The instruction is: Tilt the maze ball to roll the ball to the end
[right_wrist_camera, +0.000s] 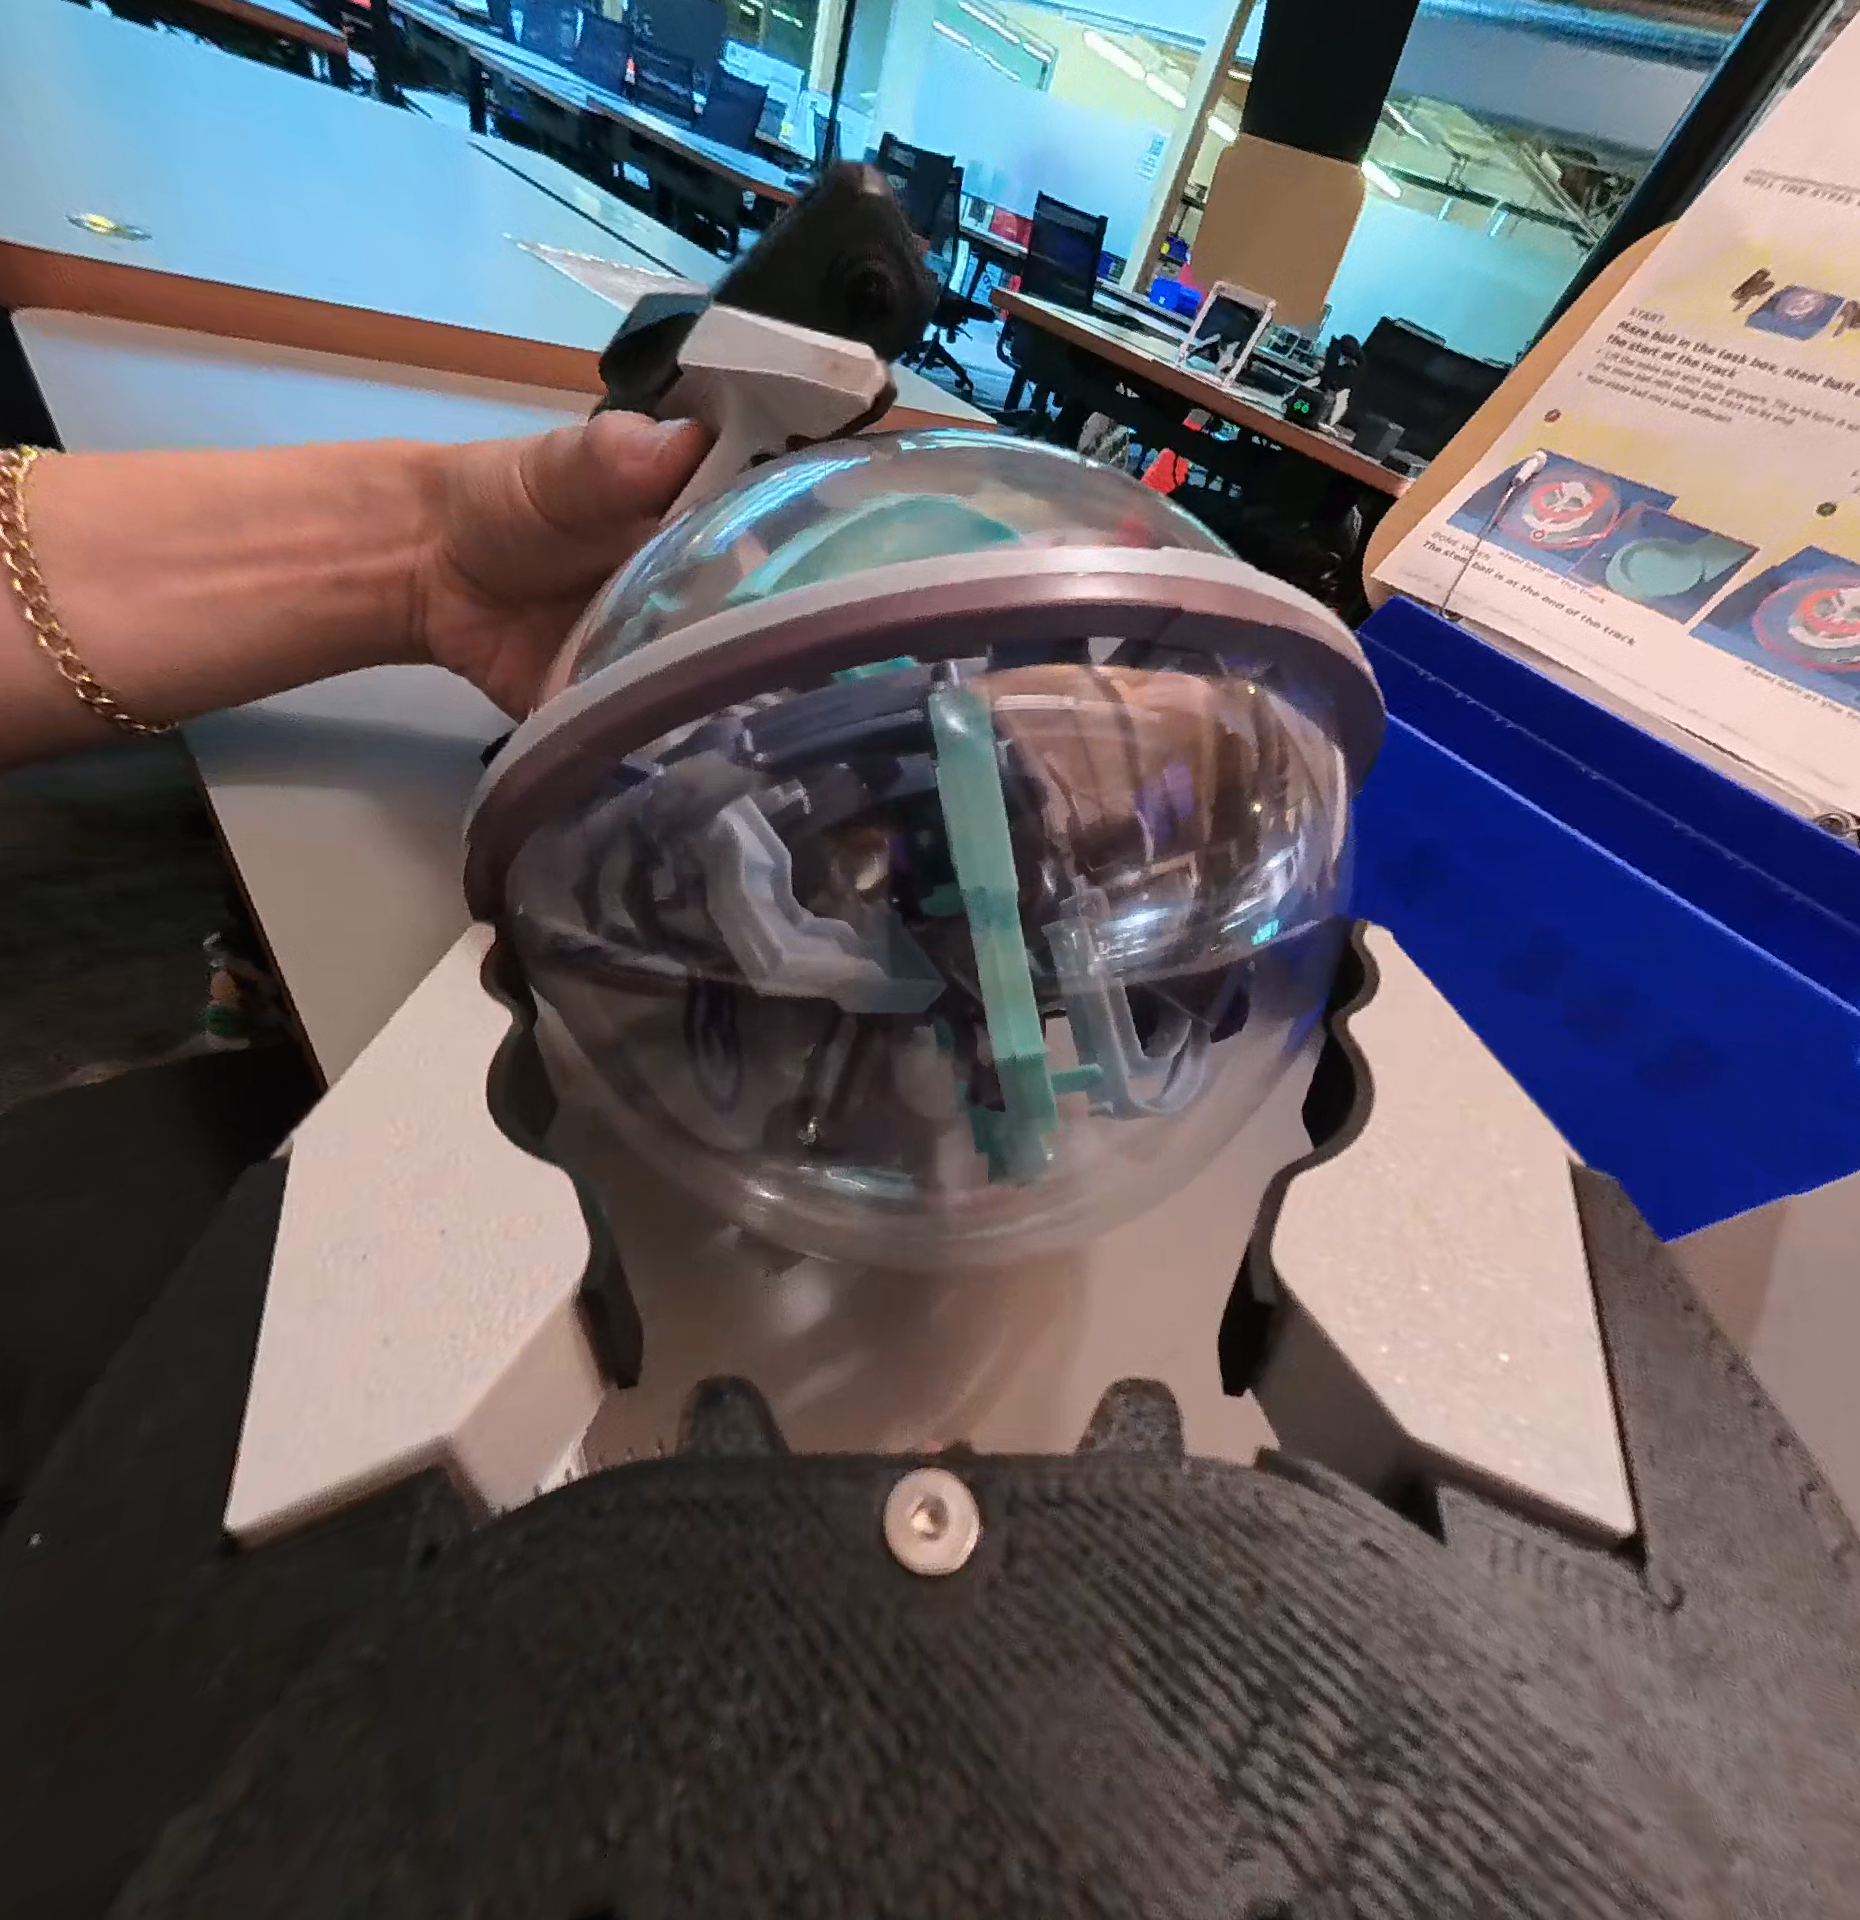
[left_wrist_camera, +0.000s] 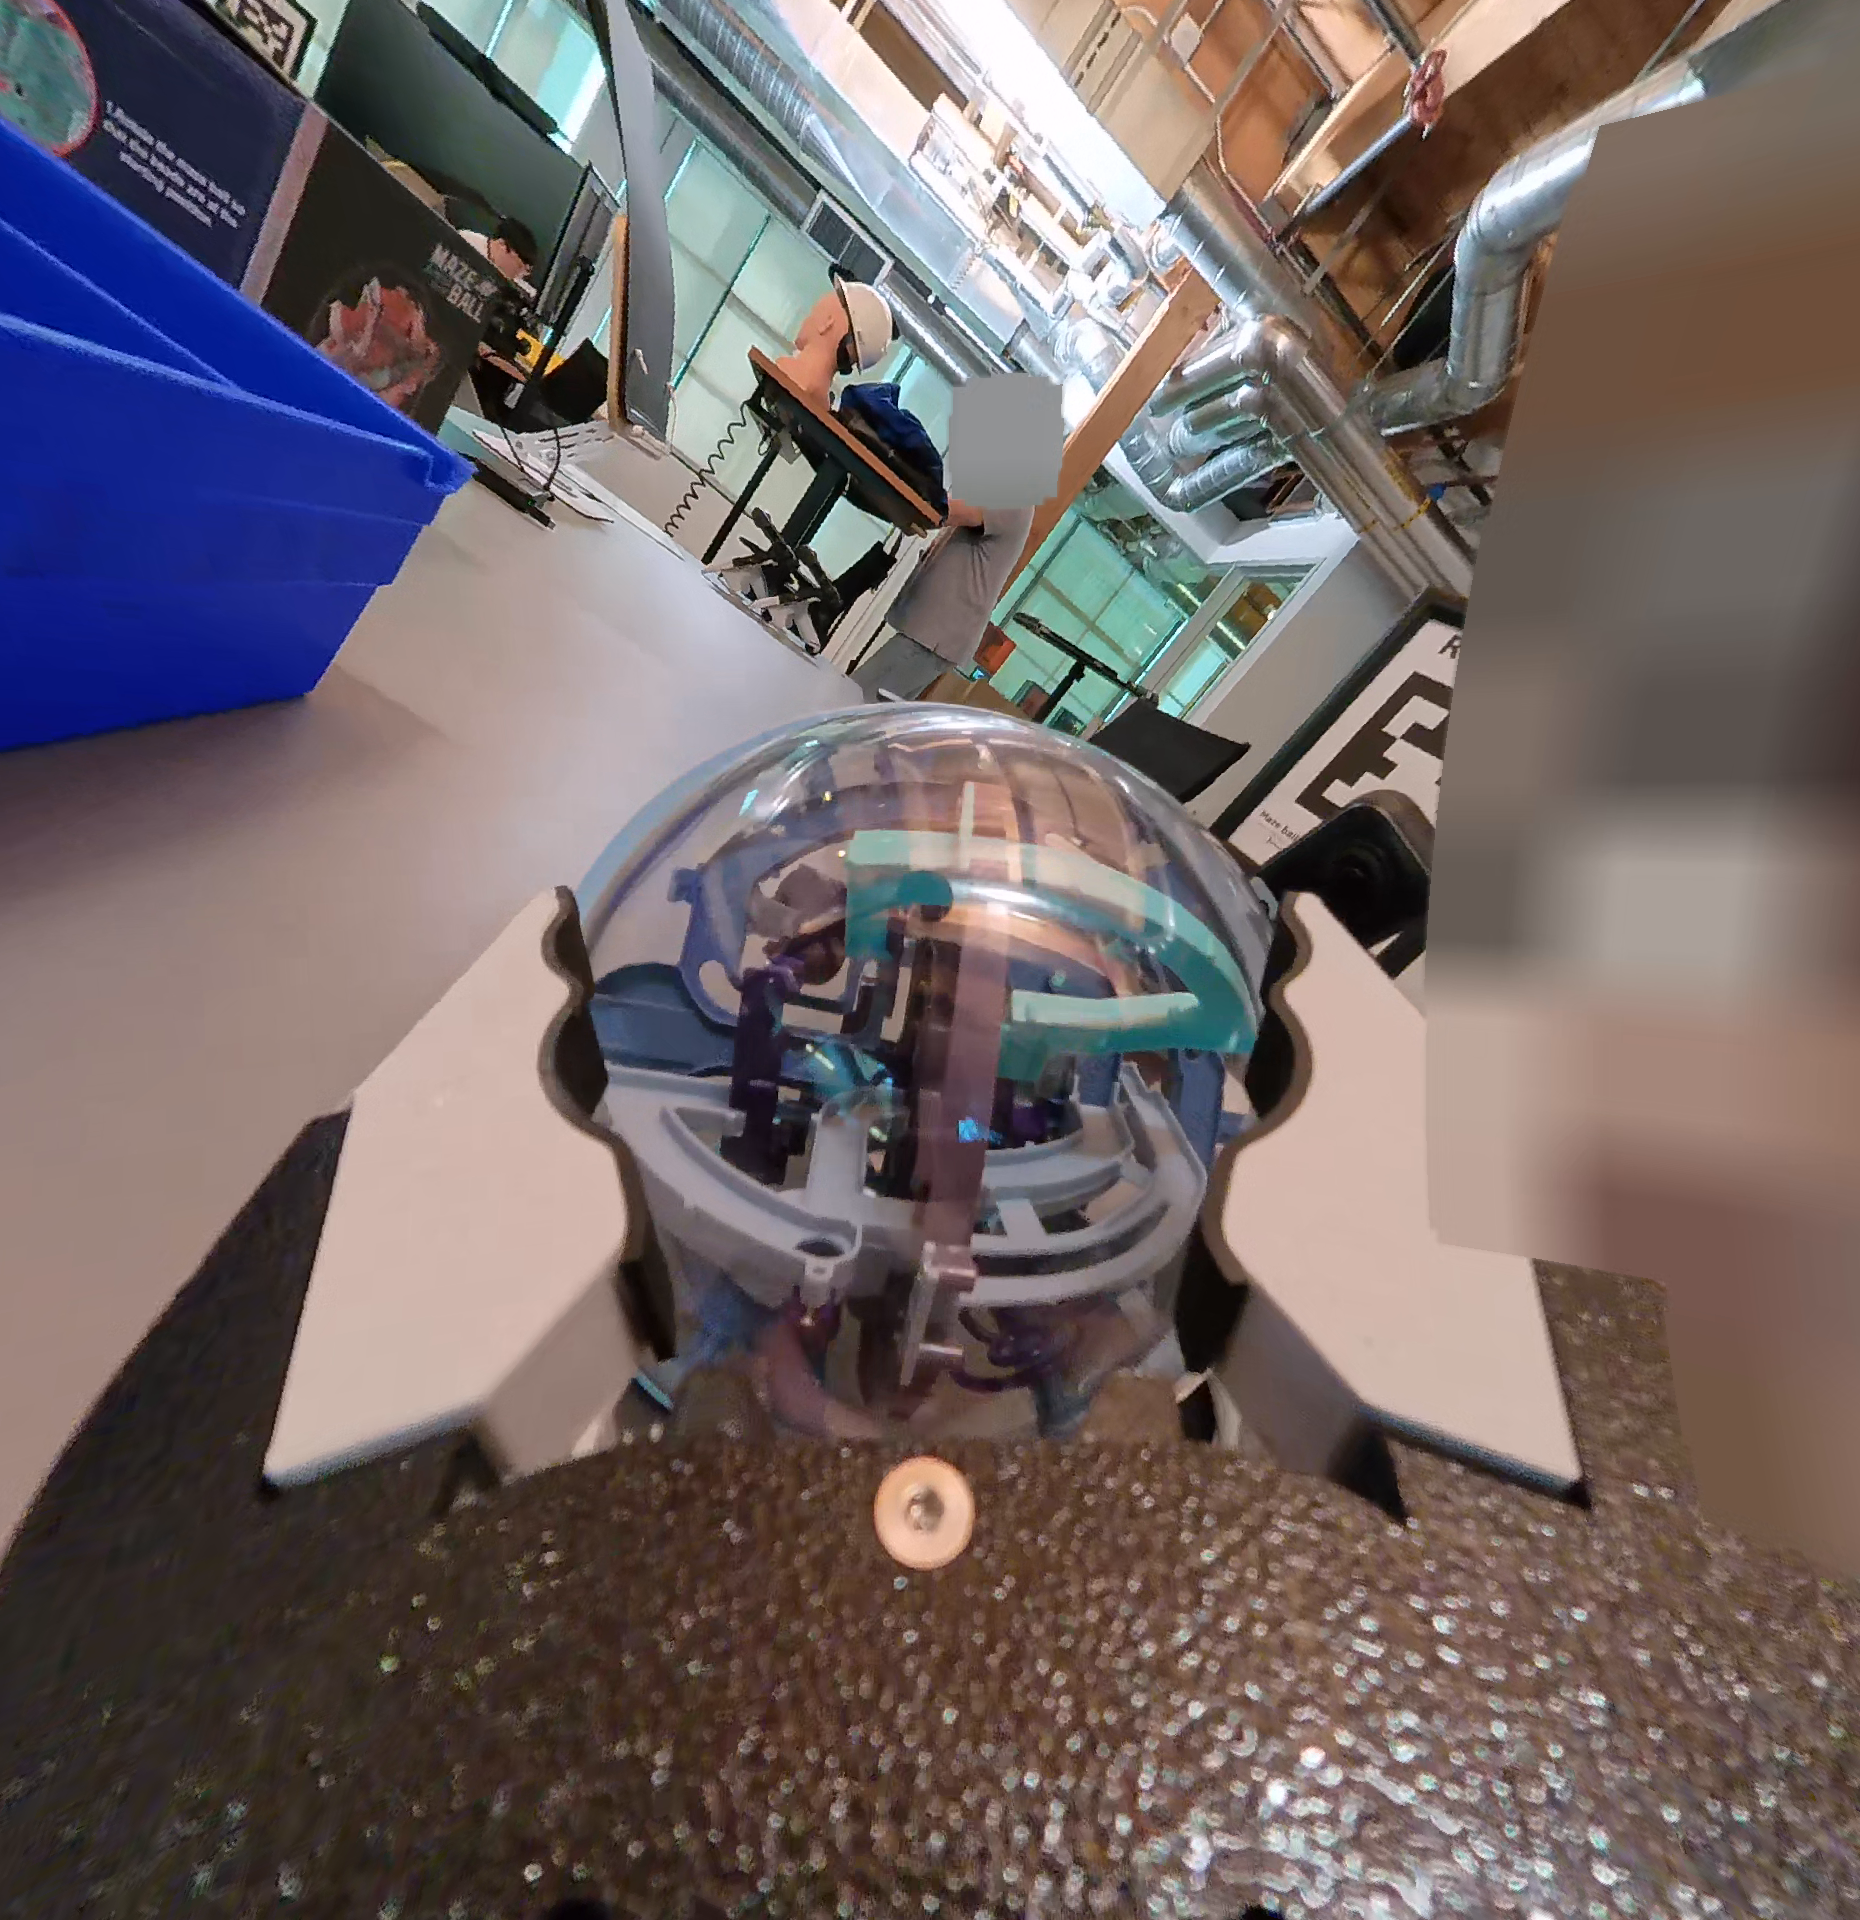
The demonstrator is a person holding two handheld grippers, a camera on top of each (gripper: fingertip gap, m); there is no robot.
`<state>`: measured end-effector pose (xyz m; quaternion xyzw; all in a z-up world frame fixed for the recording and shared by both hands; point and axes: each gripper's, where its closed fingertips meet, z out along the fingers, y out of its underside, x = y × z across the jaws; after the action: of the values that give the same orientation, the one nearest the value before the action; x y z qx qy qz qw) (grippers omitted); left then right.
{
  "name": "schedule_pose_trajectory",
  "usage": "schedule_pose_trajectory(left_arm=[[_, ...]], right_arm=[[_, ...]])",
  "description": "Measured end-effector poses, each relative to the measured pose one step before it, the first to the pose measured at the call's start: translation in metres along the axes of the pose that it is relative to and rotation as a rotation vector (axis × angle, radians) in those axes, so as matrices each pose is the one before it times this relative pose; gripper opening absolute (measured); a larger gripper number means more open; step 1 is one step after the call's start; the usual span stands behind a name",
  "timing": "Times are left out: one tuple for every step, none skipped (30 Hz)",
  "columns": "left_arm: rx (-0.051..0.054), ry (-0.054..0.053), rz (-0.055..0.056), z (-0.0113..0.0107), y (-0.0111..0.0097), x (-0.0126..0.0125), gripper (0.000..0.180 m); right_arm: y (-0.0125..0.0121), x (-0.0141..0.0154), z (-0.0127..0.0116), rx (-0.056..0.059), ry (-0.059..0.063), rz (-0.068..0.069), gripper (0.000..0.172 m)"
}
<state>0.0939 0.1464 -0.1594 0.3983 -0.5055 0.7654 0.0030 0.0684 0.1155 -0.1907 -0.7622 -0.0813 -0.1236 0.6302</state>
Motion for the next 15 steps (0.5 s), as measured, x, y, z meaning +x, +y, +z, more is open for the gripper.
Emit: schedule_pose_trajectory(left_arm=[[0.0015,0.0035,-0.0085,-0.00032,0.00008,-0.00020,0.123],[-0.0009,0.0030,-0.0044,-0.00032,0.00014,0.00018,0.122],[-0.0032,0.0014,-0.0039,-0.00012,0.00043,0.00028,0.122],[-0.0042,0.0004,-0.0046,0.00004,0.00040,0.00020,0.122],[-0.0027,-0.0015,-0.0034,0.00001,0.00000,-0.00015,0.122],[-0.0017,-0.0032,-0.0051,0.00004,-0.00015,-0.00044,0.122],[-0.0011,-0.0048,-0.0088,0.00013,-0.00019,-0.00083,0.122],[-0.0006,-0.0070,-0.0112,-0.00002,-0.00021,-0.00117,0.122],[-0.0003,-0.0055,-0.0119,-0.00006,-0.00031,-0.00125,0.122],[-0.0011,-0.0067,-0.0147,-0.00014,-0.00041,-0.00142,0.123],[0.0011,-0.0053,-0.0145,-0.00002,-0.00076,-0.00111,0.122],[0.0053,-0.0070,-0.0148,-0.00004,-0.00116,-0.00147,0.121],[0.0075,-0.0082,-0.0193,-0.00001,-0.00127,-0.00164,0.120],[0.0035,-0.0060,-0.0168,0.00001,-0.00074,-0.00155,0.120],[0.0022,-0.0050,-0.0172,-0.00046,-0.00074,-0.00116,0.119]], right_arm=[[-0.00043,-0.00031,0.00002,0.0032,-0.0003,0.0024,0.146],[-0.00033,-0.00029,-0.00008,0.0020,-0.0004,-0.0007,0.146],[-0.00056,-0.00049,-0.00009,0.0024,-0.0020,-0.0003,0.146],[-0.00042,-0.00054,0.00008,0.0017,-0.0018,0.0004,0.147],[-0.00013,0.00000,0.00018,0.0000,0.0006,0.0015,0.147],[-0.00018,0.00013,0.00014,0.0006,0.0005,0.0052,0.147],[-0.00024,0.00029,0.00019,0.0022,0.0010,0.0064,0.147],[-0.00019,0.00062,0.00020,0.0022,0.0022,0.0068,0.147],[-0.00021,0.00070,0.00030,0.0022,0.0027,0.0067,0.147],[-0.00045,0.00062,0.00020,0.0028,0.0040,0.0067,0.146],[-0.00060,0.00053,0.00024,0.0034,0.0048,0.0069,0.146],[-0.00036,0.00072,0.00013,0.0031,0.0061,0.0047,0.146],[0.00011,0.00060,0.00003,0.0002,0.0046,-0.0028,0.145],[0.00064,-0.00034,-0.00001,-0.0026,-0.0002,-0.0131,0.146],[0.00150,-0.00105,0.00008,-0.0071,-0.0046,-0.0221,0.148]])
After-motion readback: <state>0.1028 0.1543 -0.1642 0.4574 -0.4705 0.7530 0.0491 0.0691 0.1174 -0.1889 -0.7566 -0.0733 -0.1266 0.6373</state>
